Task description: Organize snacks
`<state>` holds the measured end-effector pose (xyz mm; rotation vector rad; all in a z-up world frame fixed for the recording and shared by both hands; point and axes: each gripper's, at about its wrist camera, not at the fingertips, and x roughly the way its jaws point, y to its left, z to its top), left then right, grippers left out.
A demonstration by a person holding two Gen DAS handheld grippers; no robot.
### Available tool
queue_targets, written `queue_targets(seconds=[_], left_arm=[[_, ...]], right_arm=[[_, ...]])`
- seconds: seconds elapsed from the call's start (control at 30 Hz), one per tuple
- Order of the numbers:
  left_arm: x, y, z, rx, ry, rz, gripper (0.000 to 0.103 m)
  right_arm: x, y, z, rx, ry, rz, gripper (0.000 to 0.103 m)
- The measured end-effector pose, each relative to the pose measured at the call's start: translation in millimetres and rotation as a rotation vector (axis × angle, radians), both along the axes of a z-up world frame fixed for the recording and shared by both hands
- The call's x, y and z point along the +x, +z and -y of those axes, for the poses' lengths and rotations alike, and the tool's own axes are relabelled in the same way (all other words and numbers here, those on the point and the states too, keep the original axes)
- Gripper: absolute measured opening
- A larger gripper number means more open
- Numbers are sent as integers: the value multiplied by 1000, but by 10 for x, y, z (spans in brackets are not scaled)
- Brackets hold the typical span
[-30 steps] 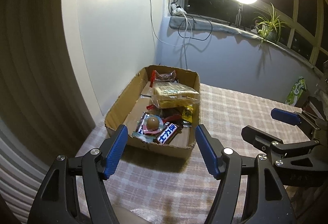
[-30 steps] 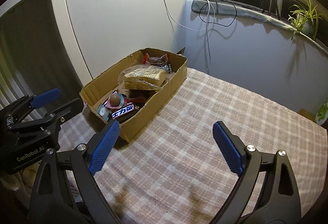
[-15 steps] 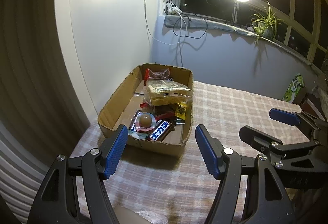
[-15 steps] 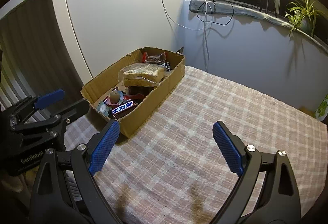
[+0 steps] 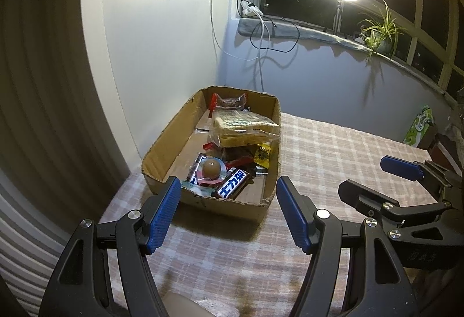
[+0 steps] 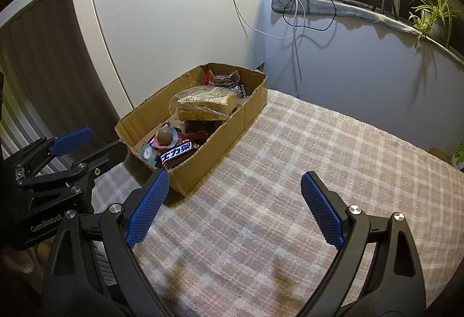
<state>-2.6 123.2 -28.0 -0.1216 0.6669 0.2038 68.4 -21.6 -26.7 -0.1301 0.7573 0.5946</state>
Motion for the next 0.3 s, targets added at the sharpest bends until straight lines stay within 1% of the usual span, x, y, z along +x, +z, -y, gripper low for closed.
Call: queue_targets(seconds=[0.3], left_arm=[[-9,-47,68,-6,-8,-12,68]], right_arm=[[-7,-75,16,-3,-15,-20,94]])
